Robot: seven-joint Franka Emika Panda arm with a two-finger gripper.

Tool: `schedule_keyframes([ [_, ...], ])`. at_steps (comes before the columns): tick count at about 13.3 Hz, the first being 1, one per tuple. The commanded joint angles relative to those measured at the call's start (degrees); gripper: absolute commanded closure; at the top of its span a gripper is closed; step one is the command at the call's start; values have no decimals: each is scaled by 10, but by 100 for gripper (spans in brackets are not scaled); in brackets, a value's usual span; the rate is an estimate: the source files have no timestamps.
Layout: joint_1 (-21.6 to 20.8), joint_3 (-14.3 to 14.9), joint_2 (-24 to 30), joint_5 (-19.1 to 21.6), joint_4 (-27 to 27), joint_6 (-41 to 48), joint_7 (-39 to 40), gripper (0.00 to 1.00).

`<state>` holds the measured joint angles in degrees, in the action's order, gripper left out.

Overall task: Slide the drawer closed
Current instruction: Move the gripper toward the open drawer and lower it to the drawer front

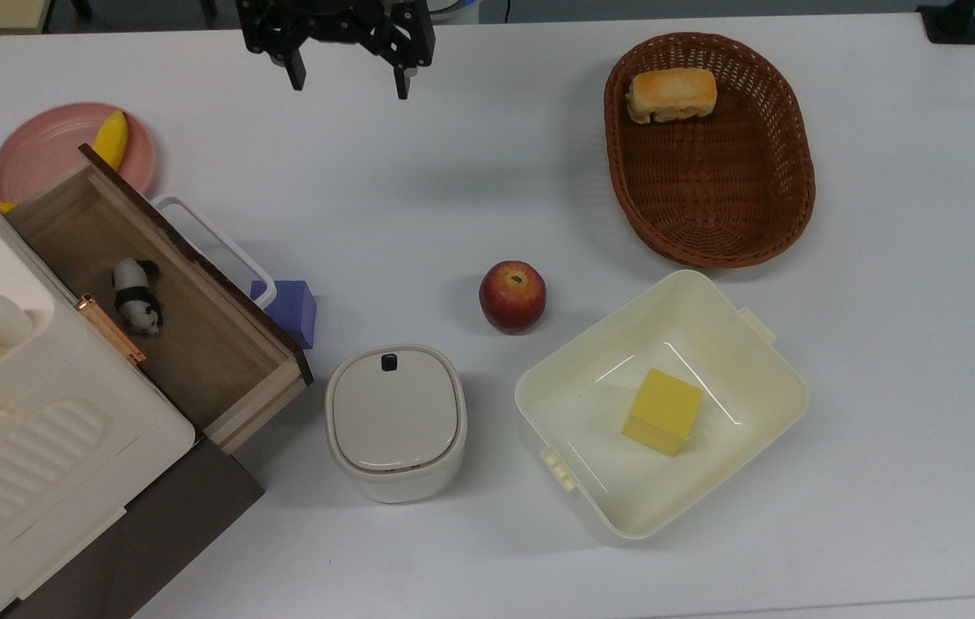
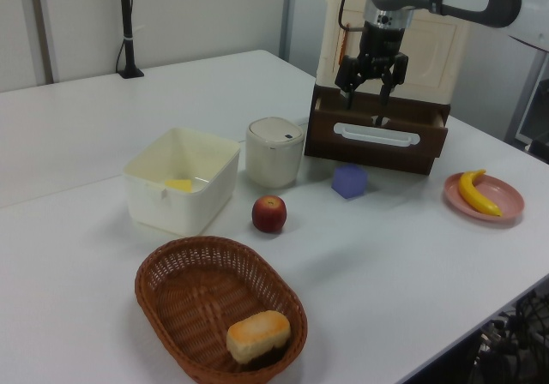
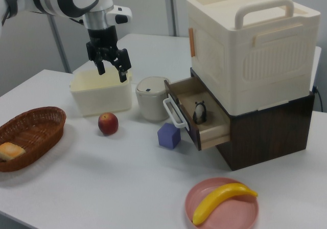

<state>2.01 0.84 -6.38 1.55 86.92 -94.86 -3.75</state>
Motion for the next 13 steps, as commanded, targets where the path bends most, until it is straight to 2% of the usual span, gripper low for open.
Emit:
schedule_keyframes([
  [1, 6, -6, 1, 7, 0, 12, -20, 39],
  [2, 6, -6, 0, 13, 4, 10, -15, 99],
  [10, 7, -5, -1, 14, 15, 9, -20, 100],
  [13, 6, 6, -10, 47, 50, -24, -93, 100],
])
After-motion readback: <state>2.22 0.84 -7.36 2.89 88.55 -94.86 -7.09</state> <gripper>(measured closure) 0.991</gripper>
